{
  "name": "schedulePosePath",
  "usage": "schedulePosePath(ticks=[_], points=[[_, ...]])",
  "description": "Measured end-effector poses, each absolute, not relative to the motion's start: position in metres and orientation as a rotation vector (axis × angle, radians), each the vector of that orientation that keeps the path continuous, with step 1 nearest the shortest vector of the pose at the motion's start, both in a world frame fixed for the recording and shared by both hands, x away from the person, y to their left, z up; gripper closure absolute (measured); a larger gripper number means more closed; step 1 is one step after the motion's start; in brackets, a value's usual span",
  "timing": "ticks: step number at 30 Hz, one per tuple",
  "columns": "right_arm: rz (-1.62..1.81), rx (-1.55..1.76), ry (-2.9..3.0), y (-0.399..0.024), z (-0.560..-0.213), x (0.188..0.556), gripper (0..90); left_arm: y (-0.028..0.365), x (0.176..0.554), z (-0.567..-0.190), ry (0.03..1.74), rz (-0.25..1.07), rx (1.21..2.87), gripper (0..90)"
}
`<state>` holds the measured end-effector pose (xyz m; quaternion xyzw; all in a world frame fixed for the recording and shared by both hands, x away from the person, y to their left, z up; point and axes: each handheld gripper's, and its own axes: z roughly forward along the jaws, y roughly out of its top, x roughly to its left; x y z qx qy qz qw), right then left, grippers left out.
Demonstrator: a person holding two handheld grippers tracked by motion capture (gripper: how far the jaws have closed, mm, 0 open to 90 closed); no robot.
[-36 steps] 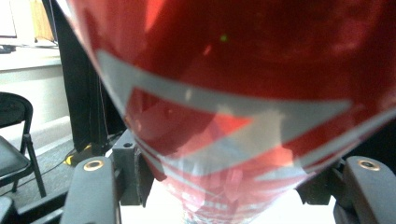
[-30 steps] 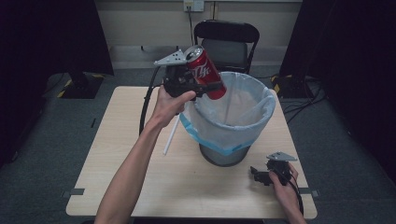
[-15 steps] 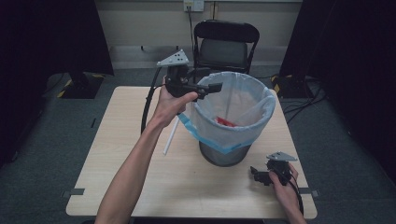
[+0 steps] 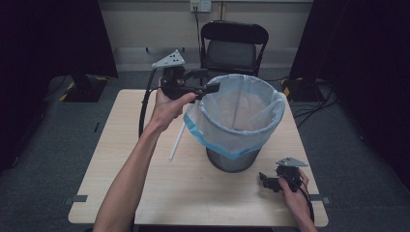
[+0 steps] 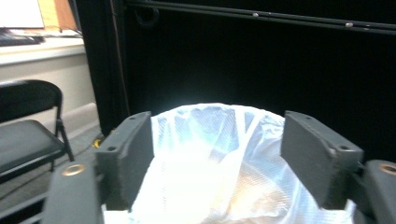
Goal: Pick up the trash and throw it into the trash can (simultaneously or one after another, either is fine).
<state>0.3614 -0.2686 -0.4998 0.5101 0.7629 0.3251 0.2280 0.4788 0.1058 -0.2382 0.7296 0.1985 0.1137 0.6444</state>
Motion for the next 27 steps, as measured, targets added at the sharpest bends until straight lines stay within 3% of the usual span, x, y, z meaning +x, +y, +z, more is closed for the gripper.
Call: schedulePosePath(ticks=[27], points=[[0.895,1.406,2.101,-0.269,-0.5,0.361,9.3,0.166,0.47,-0.246,0.581,0.347,1.677,15.8]])
